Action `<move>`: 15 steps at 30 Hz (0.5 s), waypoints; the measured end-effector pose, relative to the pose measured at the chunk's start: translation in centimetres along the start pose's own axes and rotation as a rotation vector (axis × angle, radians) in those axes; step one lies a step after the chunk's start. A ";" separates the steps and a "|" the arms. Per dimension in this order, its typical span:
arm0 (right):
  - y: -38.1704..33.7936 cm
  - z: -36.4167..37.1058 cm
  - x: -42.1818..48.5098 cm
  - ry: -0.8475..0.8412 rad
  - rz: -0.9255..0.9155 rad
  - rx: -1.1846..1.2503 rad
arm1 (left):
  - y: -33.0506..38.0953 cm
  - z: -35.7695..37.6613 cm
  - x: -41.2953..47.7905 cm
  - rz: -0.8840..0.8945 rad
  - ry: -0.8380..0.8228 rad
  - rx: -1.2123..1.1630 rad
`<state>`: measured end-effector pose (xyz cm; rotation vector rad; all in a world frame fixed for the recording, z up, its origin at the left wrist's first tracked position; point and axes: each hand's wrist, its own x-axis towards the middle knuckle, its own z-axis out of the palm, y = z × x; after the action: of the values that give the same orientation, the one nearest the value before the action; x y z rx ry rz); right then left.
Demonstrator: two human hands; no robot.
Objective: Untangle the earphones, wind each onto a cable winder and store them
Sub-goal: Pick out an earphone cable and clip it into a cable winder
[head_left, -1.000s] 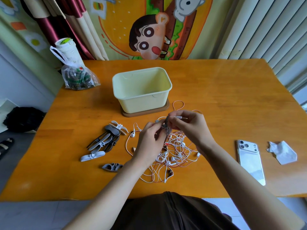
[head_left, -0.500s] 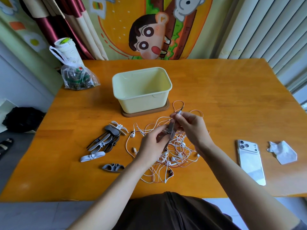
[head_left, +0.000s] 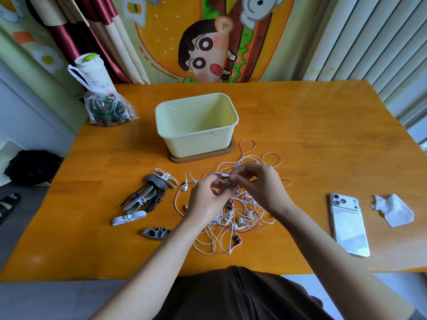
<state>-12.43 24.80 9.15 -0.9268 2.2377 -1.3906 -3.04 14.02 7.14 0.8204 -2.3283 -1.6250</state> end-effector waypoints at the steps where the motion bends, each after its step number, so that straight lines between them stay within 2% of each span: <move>1: -0.1 0.1 -0.1 0.012 -0.010 -0.019 | 0.1 0.0 -0.1 -0.016 0.000 -0.028; 7: 0.0 0.3 -0.3 0.097 -0.064 -0.162 | 1.0 -0.1 -0.3 -0.170 0.054 -0.290; 15: -0.4 -0.2 -0.4 0.077 -0.078 -0.133 | 1.5 -0.4 -0.2 -0.310 -0.009 -0.474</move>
<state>-12.10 25.06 9.55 -1.0307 2.4005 -1.3447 -3.14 14.14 8.67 1.0889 -1.7587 -2.1835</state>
